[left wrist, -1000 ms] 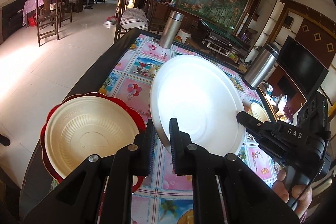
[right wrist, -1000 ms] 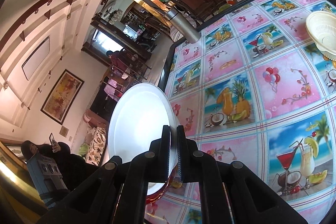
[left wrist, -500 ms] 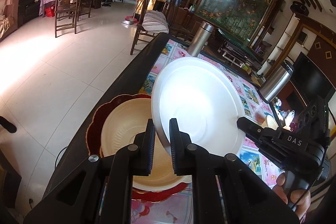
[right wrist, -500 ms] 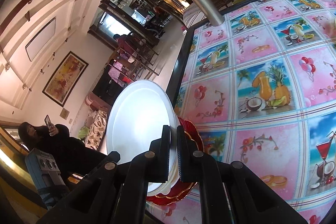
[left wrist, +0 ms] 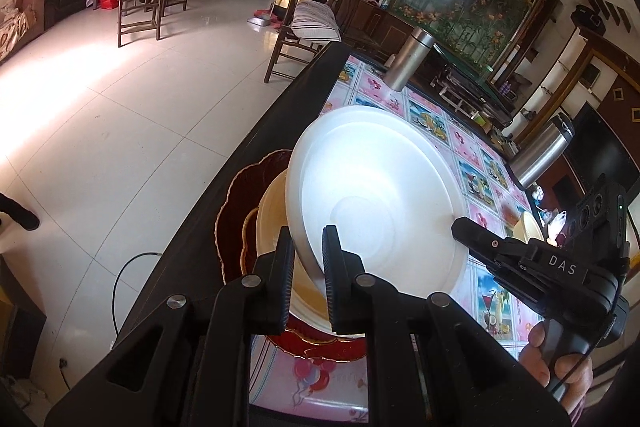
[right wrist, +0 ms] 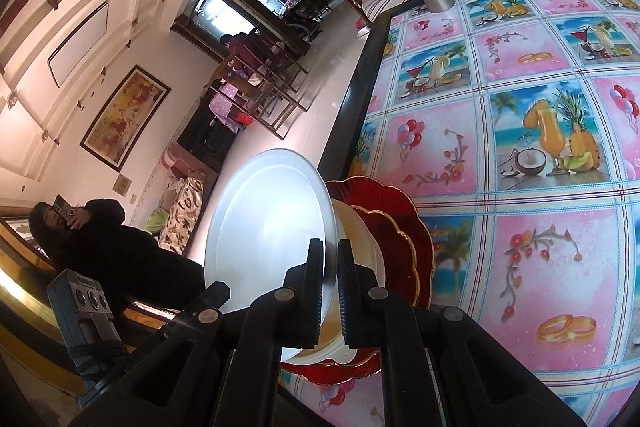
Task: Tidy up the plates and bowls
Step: 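Carry the white bowl with the left tool to the plate stack, then lower the white bowl into the cream bowl and open the left tool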
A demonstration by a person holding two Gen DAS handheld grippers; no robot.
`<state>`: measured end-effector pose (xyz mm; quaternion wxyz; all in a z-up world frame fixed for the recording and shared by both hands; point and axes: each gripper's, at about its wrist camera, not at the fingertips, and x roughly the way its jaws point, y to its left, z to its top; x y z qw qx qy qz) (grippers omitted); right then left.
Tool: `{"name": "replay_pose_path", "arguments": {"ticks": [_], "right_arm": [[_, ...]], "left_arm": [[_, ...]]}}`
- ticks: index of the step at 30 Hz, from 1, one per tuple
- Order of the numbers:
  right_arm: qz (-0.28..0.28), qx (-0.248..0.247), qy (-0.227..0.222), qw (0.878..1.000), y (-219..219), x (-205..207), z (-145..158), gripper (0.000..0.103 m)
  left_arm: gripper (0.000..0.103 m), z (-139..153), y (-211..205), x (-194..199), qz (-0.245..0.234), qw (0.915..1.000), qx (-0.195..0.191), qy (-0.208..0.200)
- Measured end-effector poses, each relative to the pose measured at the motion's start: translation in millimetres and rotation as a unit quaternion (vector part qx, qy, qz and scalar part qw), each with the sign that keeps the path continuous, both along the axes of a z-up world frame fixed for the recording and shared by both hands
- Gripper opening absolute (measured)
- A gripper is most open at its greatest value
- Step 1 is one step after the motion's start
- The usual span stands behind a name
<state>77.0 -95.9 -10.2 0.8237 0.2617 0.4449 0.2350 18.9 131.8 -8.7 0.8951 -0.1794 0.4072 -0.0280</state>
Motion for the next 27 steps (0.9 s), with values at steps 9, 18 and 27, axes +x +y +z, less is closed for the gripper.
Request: {"name": "replay_pose_path", "arguments": {"ticks": [9, 18, 27], "right_arm": [[0.013, -0.008, 0.024, 1.0, 6, 1, -13, 0.007], [0.021, -0.002, 0.021, 1.0, 3, -4, -8, 0.007], [0.022, 0.007, 0.032, 0.999, 2, -1, -14, 0.007]], "left_arm": [[0.011, 8, 4, -13, -0.004, 0.9998, 0.021, -0.005], [0.012, 2, 7, -18, -0.015, 0.9998, 0.011, 0.007], [0.014, 1, 8, -17, -0.019, 0.9996, 0.013, 0.014]]}}
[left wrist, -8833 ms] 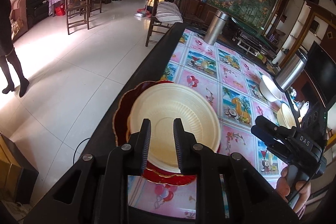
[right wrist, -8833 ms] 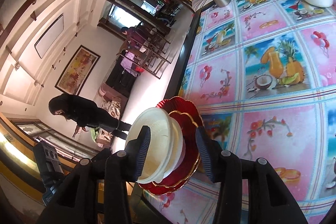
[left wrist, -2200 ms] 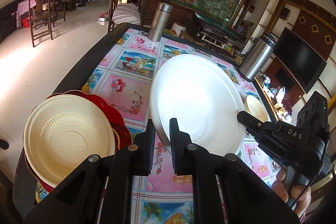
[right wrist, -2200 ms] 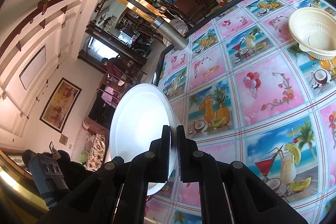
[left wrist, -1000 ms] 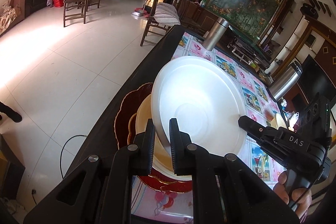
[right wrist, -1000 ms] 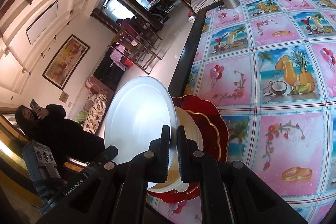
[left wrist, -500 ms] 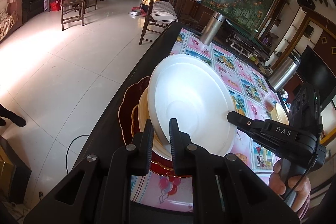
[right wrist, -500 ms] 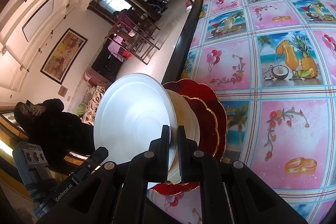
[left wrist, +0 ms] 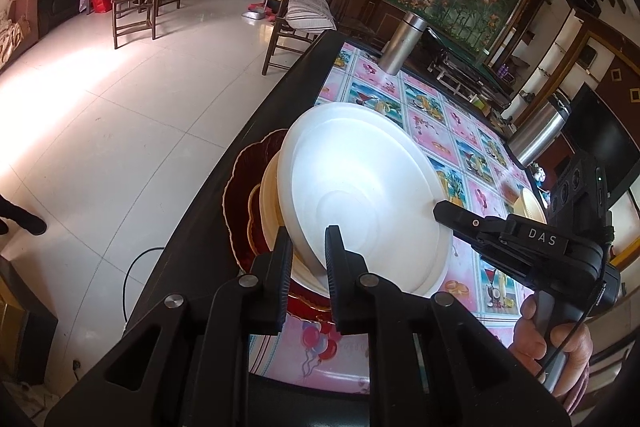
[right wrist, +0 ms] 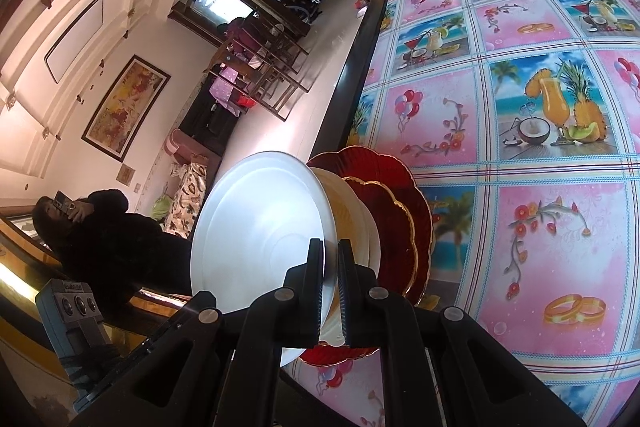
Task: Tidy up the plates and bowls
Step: 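Lower the white bowl into the cream bowl and open the left tool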
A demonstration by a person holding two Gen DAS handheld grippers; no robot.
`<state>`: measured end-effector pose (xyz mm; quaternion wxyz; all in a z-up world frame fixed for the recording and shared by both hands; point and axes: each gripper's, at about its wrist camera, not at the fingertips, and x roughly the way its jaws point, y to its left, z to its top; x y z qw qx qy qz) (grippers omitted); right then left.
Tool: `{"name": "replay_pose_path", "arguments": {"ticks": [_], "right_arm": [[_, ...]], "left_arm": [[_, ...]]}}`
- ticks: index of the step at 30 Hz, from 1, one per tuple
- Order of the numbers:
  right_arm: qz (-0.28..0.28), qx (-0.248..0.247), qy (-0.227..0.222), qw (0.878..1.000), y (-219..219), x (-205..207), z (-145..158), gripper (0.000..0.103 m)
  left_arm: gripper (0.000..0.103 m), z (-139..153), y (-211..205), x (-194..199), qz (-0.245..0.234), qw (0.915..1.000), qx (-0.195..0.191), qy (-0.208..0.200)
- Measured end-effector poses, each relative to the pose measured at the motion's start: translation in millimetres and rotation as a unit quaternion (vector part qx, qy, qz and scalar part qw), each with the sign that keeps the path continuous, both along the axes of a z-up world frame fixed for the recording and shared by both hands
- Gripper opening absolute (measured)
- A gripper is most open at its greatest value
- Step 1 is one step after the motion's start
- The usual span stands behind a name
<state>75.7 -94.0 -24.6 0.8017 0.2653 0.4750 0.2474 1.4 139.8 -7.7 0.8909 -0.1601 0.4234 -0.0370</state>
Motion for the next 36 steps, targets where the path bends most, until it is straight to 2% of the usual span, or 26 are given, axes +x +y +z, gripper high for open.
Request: {"name": "replay_pose_path", "arguments": {"ticks": [9, 10, 12, 13, 19, 28, 34, 36], "right_arm": [[-0.006, 0.002, 0.001, 1.0, -2, 5, -2, 0.009], [-0.007, 0.001, 0.001, 1.0, -2, 6, -2, 0.01], [-0.006, 0.0, 0.001, 1.0, -1, 8, -3, 0.01], [-0.004, 0.001, 0.002, 1.0, 0, 8, -3, 0.01], [0.005, 0.001, 0.003, 1.0, 6, 7, -6, 0.011], [-0.011, 0.02, -0.015, 1.0, -16, 3, 7, 0.011], [-0.022, 0.028, -0.019, 0.999, -35, 1, 9, 0.011], [-0.025, 0.033, -0.019, 0.999, -42, 0, 10, 0.011]], "left_arm": [[0.015, -2, 4, 0, 0.007, 0.9998, 0.011, 0.012], [0.019, -2, 4, 0, 0.009, 0.9997, 0.016, 0.014], [0.039, -3, -1, 1, 0.008, 0.9995, 0.026, 0.015], [0.043, -4, -2, 1, 0.009, 0.9995, 0.027, 0.016], [0.043, -5, -4, 2, 0.004, 0.9993, 0.032, 0.019], [0.043, 33, 15, -18, 0.055, 0.9963, 0.059, -0.03], [0.044, 53, -28, -22, 0.027, 0.9924, 0.104, -0.06], [0.049, 54, -49, -19, 0.01, 0.9914, 0.115, -0.062]]}}
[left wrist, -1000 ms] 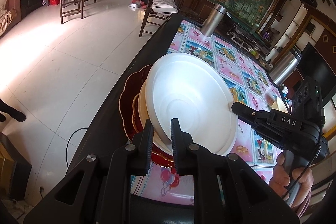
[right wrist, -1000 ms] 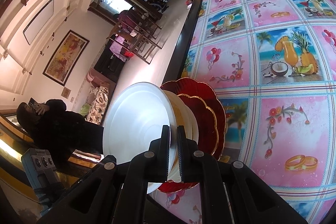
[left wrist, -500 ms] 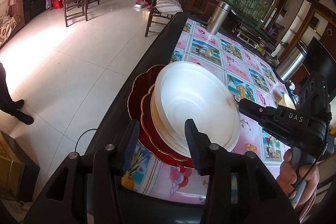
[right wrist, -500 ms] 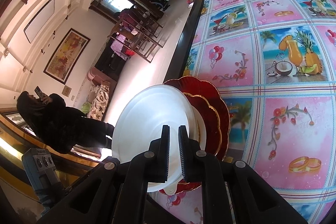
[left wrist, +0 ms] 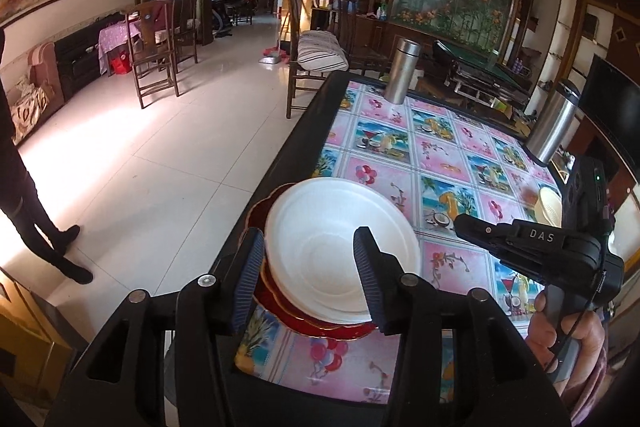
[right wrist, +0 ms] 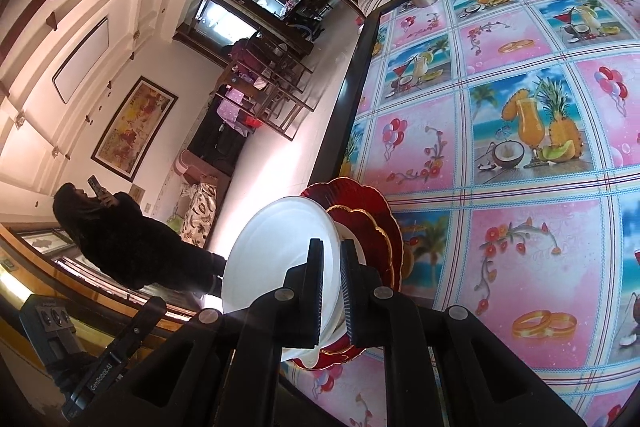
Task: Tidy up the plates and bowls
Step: 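Lower the white bowl into the cream bowl and open the left tool, then move the left tool toward the remaining cream plastic bowl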
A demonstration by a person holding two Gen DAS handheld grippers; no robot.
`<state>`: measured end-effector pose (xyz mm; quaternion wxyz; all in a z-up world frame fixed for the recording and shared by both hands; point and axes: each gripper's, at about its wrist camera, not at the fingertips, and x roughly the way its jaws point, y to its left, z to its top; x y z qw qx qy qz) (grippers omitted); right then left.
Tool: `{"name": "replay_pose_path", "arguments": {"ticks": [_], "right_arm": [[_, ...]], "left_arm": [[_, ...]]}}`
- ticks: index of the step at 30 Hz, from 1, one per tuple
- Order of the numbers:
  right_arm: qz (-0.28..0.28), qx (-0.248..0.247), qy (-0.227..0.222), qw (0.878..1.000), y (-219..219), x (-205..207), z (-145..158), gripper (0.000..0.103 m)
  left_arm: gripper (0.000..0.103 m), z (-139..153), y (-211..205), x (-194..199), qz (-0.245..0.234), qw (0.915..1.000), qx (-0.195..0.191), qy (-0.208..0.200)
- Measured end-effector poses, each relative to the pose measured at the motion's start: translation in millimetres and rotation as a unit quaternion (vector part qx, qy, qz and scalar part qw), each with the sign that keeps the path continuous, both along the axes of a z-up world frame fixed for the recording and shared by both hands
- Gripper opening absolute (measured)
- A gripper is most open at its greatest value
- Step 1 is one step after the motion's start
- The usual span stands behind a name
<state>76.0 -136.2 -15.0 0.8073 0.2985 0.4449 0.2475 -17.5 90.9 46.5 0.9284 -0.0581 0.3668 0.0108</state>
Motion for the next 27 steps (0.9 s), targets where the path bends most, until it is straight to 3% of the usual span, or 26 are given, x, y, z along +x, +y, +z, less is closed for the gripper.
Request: {"name": "replay_pose_path", "arguments": {"ticks": [4, 10, 15, 24, 27], "right_arm": [[-0.006, 0.009, -0.004, 1.0, -20, -4, 4, 0.013], [-0.044, 0.017, -0.022, 0.999, -72, -17, 16, 0.03], [-0.094, 0.011, -0.039, 0.995, -132, -29, 28, 0.046], [-0.198, -0.033, -0.071, 0.977, -251, -50, 48, 0.078], [-0.233, -0.064, -0.076, 0.967, -288, -55, 52, 0.082]], "left_arm": [[0.054, 2, -43, 4, -0.034, 0.9991, 0.026, -0.003], [0.055, 8, -105, 9, -0.081, 0.9956, 0.045, -0.014], [0.062, 10, -158, 18, -0.12, 0.9908, 0.061, -0.017], [0.069, -3, -258, 57, -0.197, 0.9782, 0.064, 0.013], [0.069, -13, -292, 70, -0.215, 0.9736, 0.07, 0.027]]}}
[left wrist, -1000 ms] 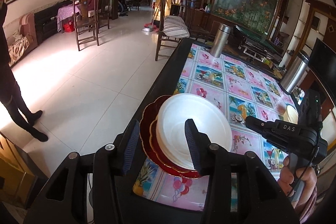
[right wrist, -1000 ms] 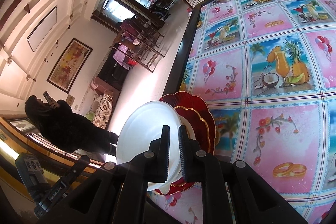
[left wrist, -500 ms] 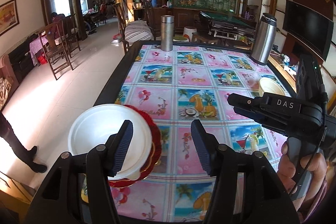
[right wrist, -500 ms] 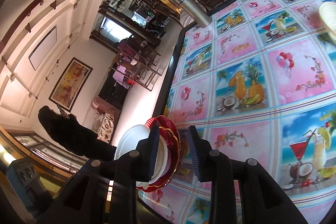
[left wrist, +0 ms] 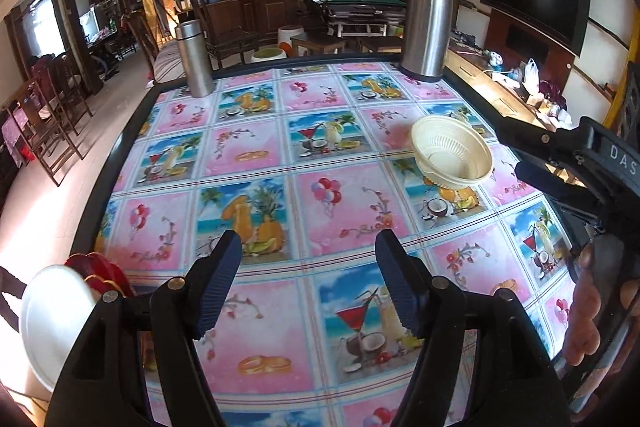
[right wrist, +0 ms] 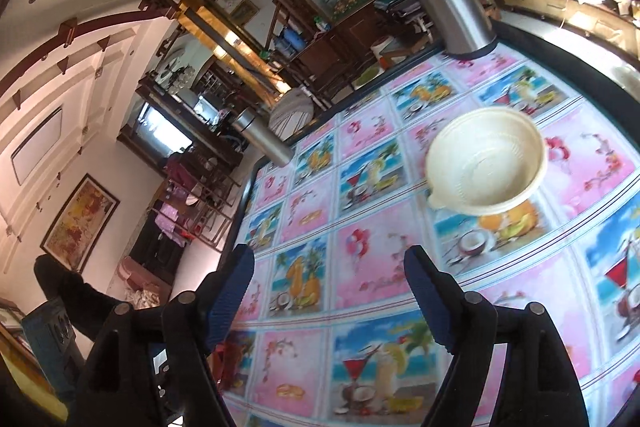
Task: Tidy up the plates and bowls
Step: 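Move the left tool toward the remaining cream plastic bowl, then close the left tool on the rim of the cream plastic bowl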
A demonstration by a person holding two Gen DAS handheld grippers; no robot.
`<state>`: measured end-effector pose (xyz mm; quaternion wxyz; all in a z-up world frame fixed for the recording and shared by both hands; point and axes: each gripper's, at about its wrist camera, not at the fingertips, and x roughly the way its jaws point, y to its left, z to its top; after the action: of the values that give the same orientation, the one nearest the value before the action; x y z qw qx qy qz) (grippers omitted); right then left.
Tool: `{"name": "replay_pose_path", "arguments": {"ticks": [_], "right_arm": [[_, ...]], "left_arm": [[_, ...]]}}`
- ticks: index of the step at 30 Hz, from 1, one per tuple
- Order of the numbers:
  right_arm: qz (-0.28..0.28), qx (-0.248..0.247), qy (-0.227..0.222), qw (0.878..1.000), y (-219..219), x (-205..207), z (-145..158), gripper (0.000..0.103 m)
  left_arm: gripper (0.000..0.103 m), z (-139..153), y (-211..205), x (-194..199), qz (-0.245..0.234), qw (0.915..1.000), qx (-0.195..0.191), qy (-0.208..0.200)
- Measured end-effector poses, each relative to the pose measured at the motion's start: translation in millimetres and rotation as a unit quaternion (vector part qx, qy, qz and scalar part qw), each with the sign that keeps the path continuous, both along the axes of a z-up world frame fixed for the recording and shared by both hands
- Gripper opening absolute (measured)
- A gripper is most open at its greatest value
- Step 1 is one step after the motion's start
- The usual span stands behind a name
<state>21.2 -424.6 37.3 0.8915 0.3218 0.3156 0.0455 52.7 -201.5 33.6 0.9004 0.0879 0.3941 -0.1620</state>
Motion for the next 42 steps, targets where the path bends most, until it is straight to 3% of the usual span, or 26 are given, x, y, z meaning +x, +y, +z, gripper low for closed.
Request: {"name": "replay_pose_path", "arguments": {"ticks": [7, 14, 19, 24, 38, 42], "right_arm": [[-0.068, -0.019, 0.004, 0.997, -80, -5, -1, 0.082], [-0.106, -0.006, -0.001, 0.994, -128, 8, -3, 0.082], [-0.124, -0.002, -0.006, 0.992, -143, 26, -9, 0.082], [-0.124, 0.003, 0.02, 0.992, -148, 34, -37, 0.083], [-0.199, 0.043, 0.022, 0.979, -191, 19, -63, 0.084], [-0.191, 0.044, 0.03, 0.98, -188, 25, -68, 0.084]], "left_arm": [[0.069, -14, -52, 21, -0.026, 0.9994, 0.009, 0.022], [0.069, -16, -80, 39, -0.033, 0.9991, 0.018, 0.022], [0.069, -12, -96, 50, -0.037, 0.9991, 0.012, 0.019], [0.069, -13, -114, 63, -0.037, 0.9992, 0.005, 0.016], [0.069, -29, -159, 100, -0.03, 0.9973, -0.047, 0.047], [0.069, -34, -162, 103, -0.022, 0.9986, -0.031, 0.036]]}}
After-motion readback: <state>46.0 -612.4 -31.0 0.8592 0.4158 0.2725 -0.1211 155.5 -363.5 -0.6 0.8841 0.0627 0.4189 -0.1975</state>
